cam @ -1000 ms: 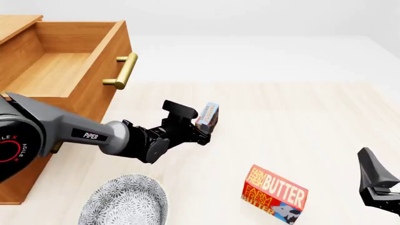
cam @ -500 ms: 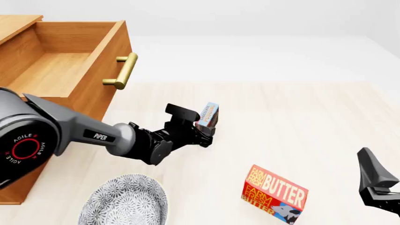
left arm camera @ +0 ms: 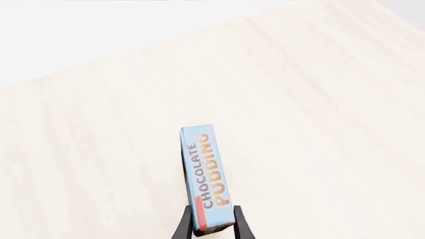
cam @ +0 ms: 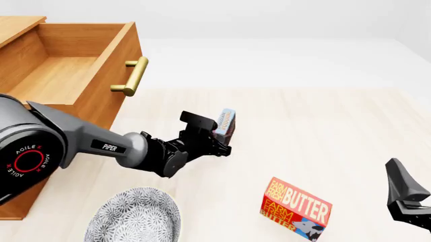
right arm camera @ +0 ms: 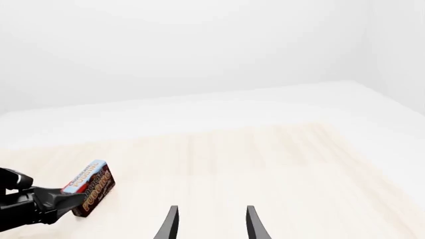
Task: Put the chocolate pudding in the top drawer of the cabinet and close it.
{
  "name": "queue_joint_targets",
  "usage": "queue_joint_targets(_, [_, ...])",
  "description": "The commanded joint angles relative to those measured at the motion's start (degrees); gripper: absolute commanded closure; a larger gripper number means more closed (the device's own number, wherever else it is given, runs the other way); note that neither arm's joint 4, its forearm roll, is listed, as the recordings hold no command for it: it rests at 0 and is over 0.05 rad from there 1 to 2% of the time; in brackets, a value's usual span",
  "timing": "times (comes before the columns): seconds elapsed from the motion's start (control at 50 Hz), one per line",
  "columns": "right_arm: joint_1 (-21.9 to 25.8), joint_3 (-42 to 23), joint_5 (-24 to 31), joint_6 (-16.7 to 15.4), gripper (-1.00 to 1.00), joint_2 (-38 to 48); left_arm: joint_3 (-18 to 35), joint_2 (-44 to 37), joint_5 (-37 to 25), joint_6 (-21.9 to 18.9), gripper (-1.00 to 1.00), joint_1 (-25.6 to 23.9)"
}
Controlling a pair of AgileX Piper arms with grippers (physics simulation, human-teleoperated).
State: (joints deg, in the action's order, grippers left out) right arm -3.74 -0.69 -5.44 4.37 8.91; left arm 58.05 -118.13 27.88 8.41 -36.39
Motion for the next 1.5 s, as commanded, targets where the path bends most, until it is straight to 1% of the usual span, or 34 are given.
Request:
queue_joint_targets(0.02, [-0.04, 0.11, -0.64, -0.12, -1.00, 0.53, -0.08, 0.99, -0.29, -1.30, 1.00, -0.14])
queue_joint_targets(0.04, [-0.27, 0.15, -1.29, -0.15, -1.00, 1.26, -0.18, 1.31, -0.43, -1.31, 1.00, -0.13])
queue_joint_targets(0.08, [-0.08, 0.02, -0.36, -0.10, -1.00, 0.21, -0.53, 1.96, -0.54, -1.18, 1.00, -0.11])
queue_joint_targets(0.32, [-0.39, -0.01, 0.29, -0.47, -1.00, -1.11, -2.34, 5.89, -1.46, -2.47, 1.00, -0.55])
queue_joint_targets(0.46, [-0.74, -0.08, 0.95, -0.58, -1.00, -2.42, -4.82, 11.13, -2.32, -3.24, 1.00, -0.99])
queue_joint_targets(0.54, [-0.62, -0.37, 2.34, -0.35, -1.00, -3.55, -6.22, 14.82, -3.39, -4.12, 1.00, -1.22])
queue_joint_targets(0.62, [-0.66, -0.42, 2.40, -0.28, -1.00, -3.64, -6.41, 17.97, -4.58, -5.51, 1.00, -0.25])
queue_joint_targets(0.74, [-0.71, -0.42, 2.66, -0.46, -1.00, -4.09, -6.79, 21.64, -6.53, -6.25, 1.00, -1.01])
queue_joint_targets(0.84, [-0.75, -0.43, 2.59, -0.49, -1.00, -4.05, -6.80, 23.19, -7.39, -6.60, 1.00, -1.45])
queue_joint_targets(0.98, [-0.88, -0.32, 2.22, -0.76, -1.00, -3.76, -6.46, 27.12, -10.38, -7.63, 1.00, -2.41])
queue_joint_targets(1.0, [-0.93, -0.32, 2.19, -0.76, -1.00, -3.74, -6.96, 27.17, -9.84, -7.75, 1.00, -2.41])
queue_joint_targets(1.04, [-0.96, -0.36, 2.28, -0.77, -1.00, -3.86, -6.92, 28.74, -10.86, -7.94, 1.00, -2.37])
queue_joint_targets(1.06, [-0.95, -0.37, 2.37, -0.78, -1.00, -3.96, -7.58, 28.94, -10.16, -7.86, 1.00, -2.45])
queue_joint_targets(1.14, [-1.04, -0.46, 2.63, -0.76, -1.00, -4.26, -7.75, 31.43, -11.81, -9.71, 1.00, -2.25])
queue_joint_targets(1.2, [-1.01, -0.50, 2.87, -0.77, -1.00, -4.52, -7.85, 32.64, -12.57, -9.79, 1.00, -2.43])
queue_joint_targets(1.24, [-1.03, -0.52, 2.93, -0.74, -1.00, -4.56, -7.67, 33.24, -13.36, -10.90, 1.00, -2.05])
queue_joint_targets(1.28, [-1.02, -0.51, 2.83, -0.70, -1.00, -4.31, -7.80, 34.34, -13.43, -11.94, 1.00, -0.37])
queue_joint_targets(1.36, [-0.88, -0.51, 3.14, -0.78, -1.00, -4.70, -7.40, 35.64, -14.68, -12.01, 1.00, -0.30])
queue_joint_targets(1.4, [-0.79, -0.55, 3.30, -0.74, -1.00, -4.83, -7.19, 36.56, -15.51, -12.88, 1.00, 0.01])
queue_joint_targets(1.5, [-0.77, -0.57, 3.38, -0.73, -1.00, -4.95, -6.43, 39.27, -17.83, -13.49, 1.00, 0.56])
